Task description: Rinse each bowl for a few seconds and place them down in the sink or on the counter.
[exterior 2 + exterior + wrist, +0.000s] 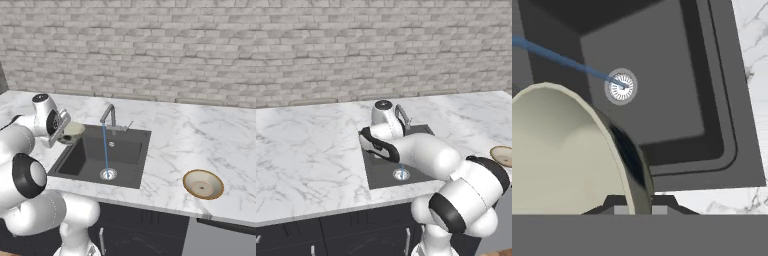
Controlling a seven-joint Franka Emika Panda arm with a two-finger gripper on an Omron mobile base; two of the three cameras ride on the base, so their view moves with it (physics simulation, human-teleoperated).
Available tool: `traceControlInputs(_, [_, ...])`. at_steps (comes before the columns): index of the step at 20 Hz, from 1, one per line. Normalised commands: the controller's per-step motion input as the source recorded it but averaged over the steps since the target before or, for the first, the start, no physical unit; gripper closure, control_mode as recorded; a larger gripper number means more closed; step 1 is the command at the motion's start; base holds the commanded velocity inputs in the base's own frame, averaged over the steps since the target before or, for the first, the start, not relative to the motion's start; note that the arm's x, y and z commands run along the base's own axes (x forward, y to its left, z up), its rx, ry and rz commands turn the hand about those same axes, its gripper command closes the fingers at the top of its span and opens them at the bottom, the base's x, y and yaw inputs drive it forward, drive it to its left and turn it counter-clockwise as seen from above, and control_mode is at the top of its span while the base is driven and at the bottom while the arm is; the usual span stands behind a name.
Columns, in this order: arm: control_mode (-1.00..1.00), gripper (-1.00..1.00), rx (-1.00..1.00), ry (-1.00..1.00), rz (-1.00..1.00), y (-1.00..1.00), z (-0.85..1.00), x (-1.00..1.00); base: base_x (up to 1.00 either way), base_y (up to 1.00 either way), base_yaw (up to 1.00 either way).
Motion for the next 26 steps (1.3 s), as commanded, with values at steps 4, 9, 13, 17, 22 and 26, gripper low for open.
traceControlInputs(4, [-1.0,1.0,-0.02,-0.01,0.16,0.48,0.03,-0.08,0.0,0.0,0.0])
traceControlInputs(9, [-1.0,1.0,-0.04,0.0,0.13,0.54,0.0,-0.03,0.0,0.0,0.0])
traceControlInputs(13, [-1.0,1.0,-0.09,-0.03,0.11,0.6,0.0,0.0,0.0,0.0,0.0])
traceControlInputs(17, [-1.0,1.0,-0.15,-0.1,0.1,0.58,-0.07,0.0,0.0,0.0,0.0])
traceControlInputs(22, [-1.0,1.0,-0.12,-0.01,0.05,0.5,-0.13,0.0,0.0,0.0,0.0])
traceControlInputs(26, [-1.0,1.0,-0.12,0.0,0.04,0.39,-0.14,0.0,0.0,0.0,0.0])
